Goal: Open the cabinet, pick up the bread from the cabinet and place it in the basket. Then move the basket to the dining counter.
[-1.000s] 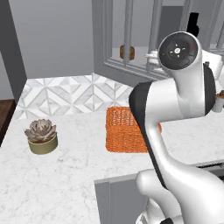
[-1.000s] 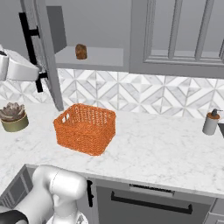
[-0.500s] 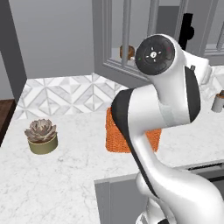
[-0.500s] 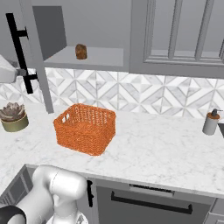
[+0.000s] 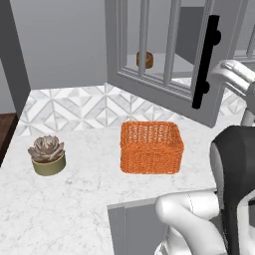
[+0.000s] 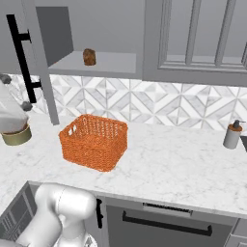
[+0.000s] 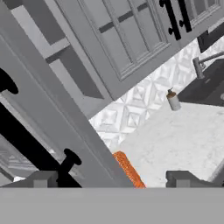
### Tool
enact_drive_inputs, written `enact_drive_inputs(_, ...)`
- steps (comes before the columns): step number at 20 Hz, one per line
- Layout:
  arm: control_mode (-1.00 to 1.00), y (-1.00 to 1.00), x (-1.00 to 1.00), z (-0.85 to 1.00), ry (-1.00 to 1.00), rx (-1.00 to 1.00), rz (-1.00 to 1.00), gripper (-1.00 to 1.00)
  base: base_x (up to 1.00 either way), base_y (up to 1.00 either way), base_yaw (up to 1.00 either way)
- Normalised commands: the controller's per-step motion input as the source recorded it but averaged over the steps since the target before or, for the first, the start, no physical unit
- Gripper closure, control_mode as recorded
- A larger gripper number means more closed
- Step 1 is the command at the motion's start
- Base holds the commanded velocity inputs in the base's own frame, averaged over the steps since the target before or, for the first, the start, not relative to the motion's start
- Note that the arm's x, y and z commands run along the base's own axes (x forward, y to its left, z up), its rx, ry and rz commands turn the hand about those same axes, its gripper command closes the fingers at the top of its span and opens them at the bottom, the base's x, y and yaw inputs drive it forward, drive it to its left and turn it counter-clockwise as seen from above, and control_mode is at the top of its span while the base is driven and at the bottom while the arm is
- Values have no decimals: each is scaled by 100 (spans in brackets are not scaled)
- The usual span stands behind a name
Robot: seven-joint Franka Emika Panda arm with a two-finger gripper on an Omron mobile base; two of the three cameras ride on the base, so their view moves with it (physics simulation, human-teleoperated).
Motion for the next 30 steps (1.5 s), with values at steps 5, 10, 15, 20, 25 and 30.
enact_drive_inputs(5,-100,-96,-60,-9,-29,71,42,-100,0,0,0)
enact_drive_inputs(10,-100,-58,4,-34,0,73,44,-100,0,0,0)
enact_drive_inputs(15,-100,2,95,-4,46,54,46,-100,0,0,0)
enact_drive_inputs(20,-100,12,85,0,50,38,55,-100,0,0,0)
enact_drive_inputs(25,-100,10,53,0,20,26,41,-100,0,0,0)
enact_drive_inputs(30,-100,63,1,0,2,0,20,-100,0,0,0)
